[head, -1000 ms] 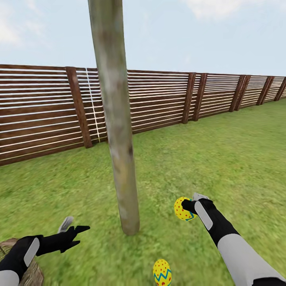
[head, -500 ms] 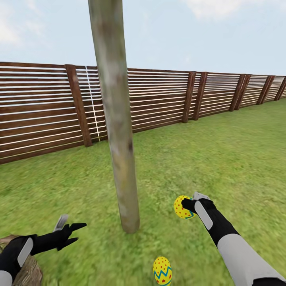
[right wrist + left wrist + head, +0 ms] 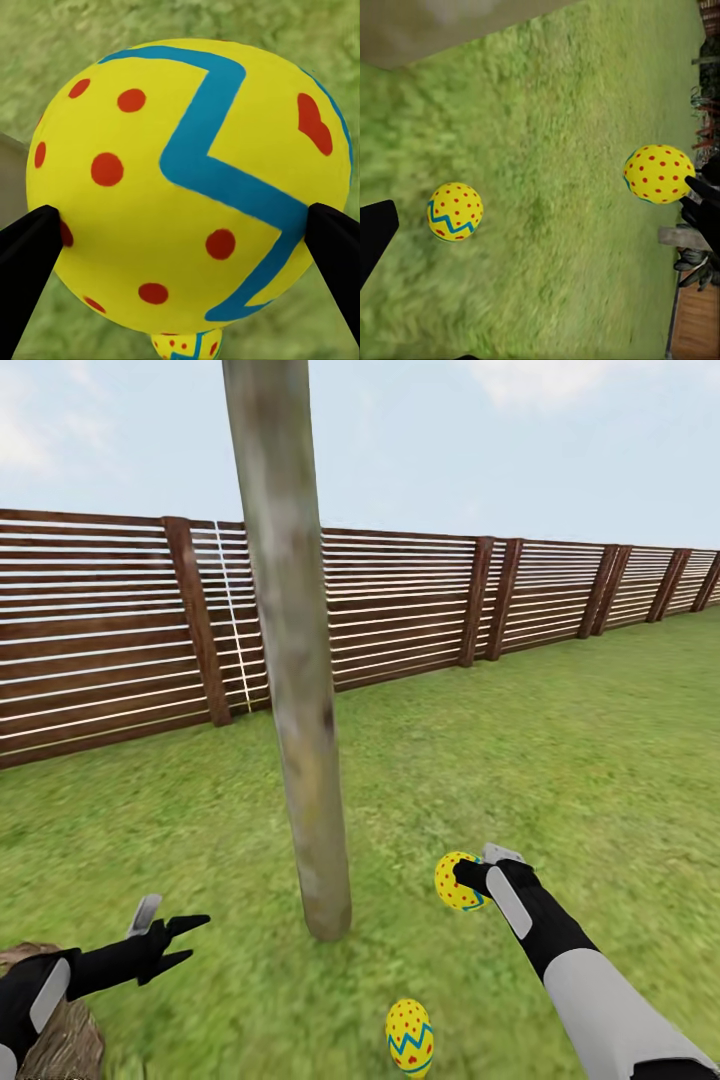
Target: Take the three Easter eggs out of the wicker basket on the lawn in the garden, then place them on the lawn next to a single tree (choose any tree) so that all three eggs are next to the same tree and none are left in the basket.
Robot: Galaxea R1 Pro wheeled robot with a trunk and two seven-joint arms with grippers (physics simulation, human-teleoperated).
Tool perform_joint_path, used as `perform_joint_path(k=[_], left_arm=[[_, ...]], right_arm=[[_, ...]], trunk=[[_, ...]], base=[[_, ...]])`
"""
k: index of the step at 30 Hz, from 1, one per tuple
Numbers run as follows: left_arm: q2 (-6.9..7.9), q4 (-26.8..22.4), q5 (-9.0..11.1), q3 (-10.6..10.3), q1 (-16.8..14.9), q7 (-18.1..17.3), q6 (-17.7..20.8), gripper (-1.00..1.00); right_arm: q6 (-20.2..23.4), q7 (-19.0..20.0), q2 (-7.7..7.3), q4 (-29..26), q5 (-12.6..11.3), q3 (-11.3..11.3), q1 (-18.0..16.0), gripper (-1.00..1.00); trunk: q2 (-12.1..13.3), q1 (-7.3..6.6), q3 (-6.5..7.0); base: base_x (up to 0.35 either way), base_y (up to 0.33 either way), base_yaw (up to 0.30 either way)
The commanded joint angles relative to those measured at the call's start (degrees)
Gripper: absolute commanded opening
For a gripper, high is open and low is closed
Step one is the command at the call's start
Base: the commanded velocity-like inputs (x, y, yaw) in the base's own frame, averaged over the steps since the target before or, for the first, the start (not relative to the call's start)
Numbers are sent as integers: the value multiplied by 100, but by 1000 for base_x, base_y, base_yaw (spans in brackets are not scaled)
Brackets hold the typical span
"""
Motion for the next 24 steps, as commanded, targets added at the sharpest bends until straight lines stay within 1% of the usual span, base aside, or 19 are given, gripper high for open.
perform_joint_path(k=[1, 3, 7, 19, 24], left_arm=[[-1, 1, 1, 11, -3, -20, 29, 100], [1, 1, 1, 9, -4, -64, 31, 100], [1, 1, -2, 6, -1, -141, 29, 100], [-14, 1, -3, 0, 1, -149, 26, 100], [-12, 1, -3, 2, -1, -149, 27, 100]], right_arm=[[12, -56, 26, -9, -52, 35, -3, -100], [12, -56, 58, -9, -43, 35, -3, -100], [4, -56, 69, -9, -46, 36, -3, -100], [3, -56, 70, 5, -55, 36, -3, -100], [-5, -56, 77, 309, -30, 42, -3, -100]], trunk=[[-44, 22, -24], [-124, 66, -60], [-285, 154, -132], [-766, 417, -347], [-967, 527, -437]], base=[[0, 0, 0], [0, 0, 0], [0, 0, 0], [0, 0, 0], [0, 0, 0]])
